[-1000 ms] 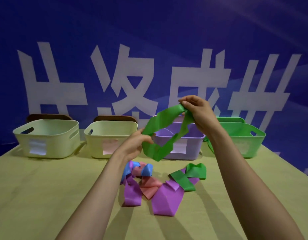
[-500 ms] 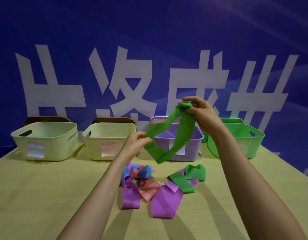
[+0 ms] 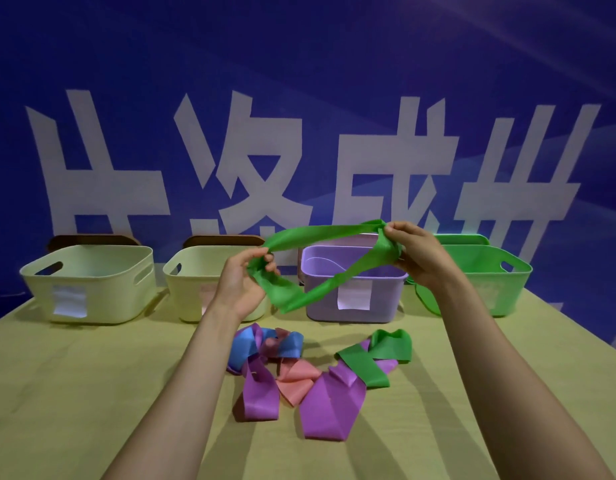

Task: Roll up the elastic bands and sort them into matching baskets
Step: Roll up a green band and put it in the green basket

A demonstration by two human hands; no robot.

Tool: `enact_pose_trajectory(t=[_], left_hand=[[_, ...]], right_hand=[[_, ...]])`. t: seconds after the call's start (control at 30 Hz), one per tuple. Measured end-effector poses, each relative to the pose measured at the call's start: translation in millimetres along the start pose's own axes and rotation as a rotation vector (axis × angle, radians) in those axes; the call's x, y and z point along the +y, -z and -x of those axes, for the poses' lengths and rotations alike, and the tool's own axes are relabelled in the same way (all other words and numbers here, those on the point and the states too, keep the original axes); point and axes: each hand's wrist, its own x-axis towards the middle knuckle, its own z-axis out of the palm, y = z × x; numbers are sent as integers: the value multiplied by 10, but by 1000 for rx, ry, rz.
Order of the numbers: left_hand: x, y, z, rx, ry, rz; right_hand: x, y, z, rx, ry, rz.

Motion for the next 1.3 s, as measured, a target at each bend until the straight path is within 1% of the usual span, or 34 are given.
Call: enact_pose_trajectory(t=[0.07, 0.13, 0.2, 0.3, 0.37, 0.5, 0.57, 0.63, 0.7, 0.77, 0.83, 0.9, 0.97, 1.0, 1.03, 1.07, 1.1, 1.17, 1.23, 1.3], left_hand=[[-27, 45, -7, 12, 23, -22], [-39, 91, -9, 5, 36, 10], [-19, 154, -20, -45, 56, 88], [0, 305, -67, -166, 106, 237], [-1, 341, -80, -208, 118, 217], [-57, 242, -80, -208, 19, -74], [-87, 166, -83, -166, -23, -160], [-113, 86, -80, -63, -59, -245], [-140, 65, -93, 77, -141, -432], [-168, 112, -115, 223, -276, -690], [-184, 174, -125, 346, -363, -894], [-186, 217, -126, 404, -409, -1038], [-179, 245, -144, 434, -413, -1203], [-177, 245, -141, 451, -376, -1282], [-181, 225, -129, 462, -315, -1307], [-194, 197, -111, 460, -235, -1255], [-204, 154, -88, 435, -150, -1111], [-205, 88, -46, 360, 31, -707], [-187, 46, 0, 233, 151, -375], [-140, 57, 36, 60, 193, -101]], right_hand=[[22, 17, -17, -45, -9, -59], [48, 41, -41, -71, -13, -60], [66, 74, -60, -85, -26, -104], [84, 119, -69, -43, -47, -225], [120, 134, -81, -44, -49, -287], [163, 122, -86, -146, -56, -357], [143, 109, -66, -210, -42, -327], [112, 91, -32, -260, -13, -243], [90, 79, -9, -297, 16, -242], [69, 72, -7, -275, 43, -265], [48, 79, -14, -229, 59, -249], [49, 86, -21, -196, 63, -203], [78, 89, -35, -136, 63, -115], [94, 80, -39, -95, 65, -57], [114, 69, -49, -52, 67, -2], [129, 52, -55, -17, 69, 33], [147, 33, -63, 12, 75, 43], [168, -2, -68, 44, 94, 37], [175, -17, -77, 53, 95, 34], [172, -19, -77, 48, 65, 7]])
